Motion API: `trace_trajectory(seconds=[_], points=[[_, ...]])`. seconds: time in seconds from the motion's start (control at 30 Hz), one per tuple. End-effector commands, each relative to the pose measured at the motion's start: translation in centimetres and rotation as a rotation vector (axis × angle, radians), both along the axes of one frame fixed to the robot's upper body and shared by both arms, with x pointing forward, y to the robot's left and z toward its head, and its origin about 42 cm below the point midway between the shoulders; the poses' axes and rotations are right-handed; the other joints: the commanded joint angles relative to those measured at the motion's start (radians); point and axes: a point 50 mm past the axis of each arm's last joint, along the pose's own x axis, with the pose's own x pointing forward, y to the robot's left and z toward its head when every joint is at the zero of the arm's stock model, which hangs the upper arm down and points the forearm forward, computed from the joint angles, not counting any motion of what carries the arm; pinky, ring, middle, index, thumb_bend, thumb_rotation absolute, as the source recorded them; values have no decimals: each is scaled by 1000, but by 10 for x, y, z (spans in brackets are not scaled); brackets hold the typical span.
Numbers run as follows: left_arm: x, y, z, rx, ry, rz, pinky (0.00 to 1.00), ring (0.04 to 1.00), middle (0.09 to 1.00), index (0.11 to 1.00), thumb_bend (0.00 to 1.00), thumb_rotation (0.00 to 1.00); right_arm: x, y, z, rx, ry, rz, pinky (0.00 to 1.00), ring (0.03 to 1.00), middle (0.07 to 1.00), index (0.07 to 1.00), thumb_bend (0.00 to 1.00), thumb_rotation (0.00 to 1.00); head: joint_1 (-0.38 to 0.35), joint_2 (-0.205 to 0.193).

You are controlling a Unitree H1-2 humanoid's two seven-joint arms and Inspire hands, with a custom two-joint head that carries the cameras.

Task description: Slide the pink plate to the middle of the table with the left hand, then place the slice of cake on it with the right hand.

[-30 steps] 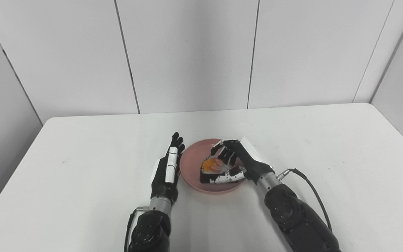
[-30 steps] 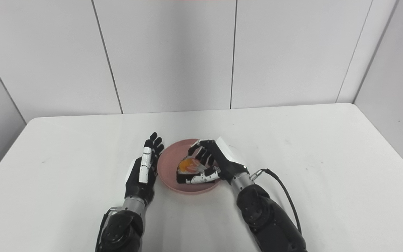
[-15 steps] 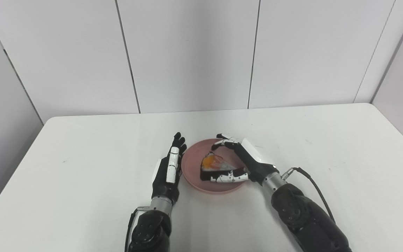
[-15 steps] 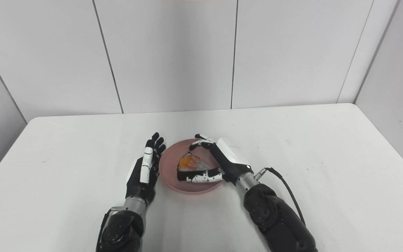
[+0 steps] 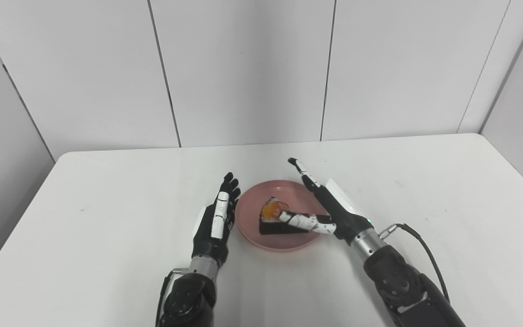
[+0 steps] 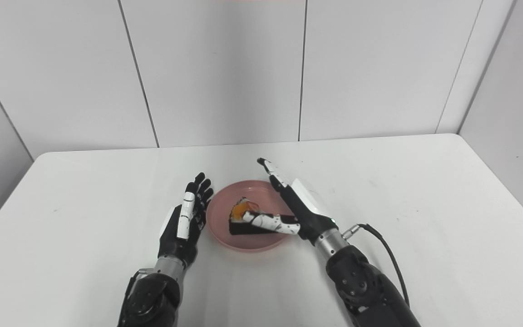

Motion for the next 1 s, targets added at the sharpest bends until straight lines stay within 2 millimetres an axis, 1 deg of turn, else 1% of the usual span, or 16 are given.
trace_trajectory(seconds=[0.0,0.13,0.17,0.23,0.33,0.37,0.43,0.53,0.67,0.7,0.8,0.97], points=[[0,5,3,-3,-1,-9,1000,1000,1000,1000,635,1000,3,5,19,53,-55,6,954,1000,1000,1000,667,915,1,1],[0,11,3,9,-12,-3,1000,1000,1000,1000,633,1000,-2,5,19,117,-72,-61,976,1000,1000,1000,632,936,-9,0],[1,12,3,11,-17,-2,1000,1000,1000,1000,636,1000,-3,4,19,146,-79,-86,984,1000,1000,1000,610,962,-12,0],[1,15,3,17,-25,0,1000,1000,1000,1000,634,1000,-4,4,19,228,-68,-118,989,1000,1000,1000,602,968,-19,-1],[0,19,3,45,-41,8,1000,1000,1000,1000,634,1000,-5,1,18,352,-14,-156,981,1000,1000,1000,635,941,-23,0],[0,20,3,53,-47,11,1000,1000,1000,1000,627,1000,-6,1,17,385,8,-170,972,1000,1000,1000,662,955,-26,-1],[0,23,3,63,-56,16,1000,1000,1000,1000,625,1000,-8,0,15,444,43,-185,975,1000,1000,1000,686,963,-29,2],[0,25,3,61,-64,25,1000,1000,1000,1000,623,1000,-10,-1,13,533,77,-198,998,1000,1000,1000,657,956,-30,7],[-1,27,2,72,-67,28,1000,1000,1000,1000,631,1000,-11,1,7,604,111,-203,1000,1000,1000,1000,629,947,-25,7],[-1,28,2,78,-66,27,1000,1000,1000,1000,645,1000,-11,1,6,616,117,-203,1000,1000,1000,1000,636,942,-24,7],[-1,27,3,72,-63,23,1000,1000,1000,1000,645,1000,-12,2,2,649,136,-184,1000,1000,1000,1000,629,935,-18,9],[-2,24,5,66,-64,26,1000,1000,1000,1000,636,1000,-16,1,-6,679,158,-180,1000,1000,1000,1000,575,933,-14,11]])
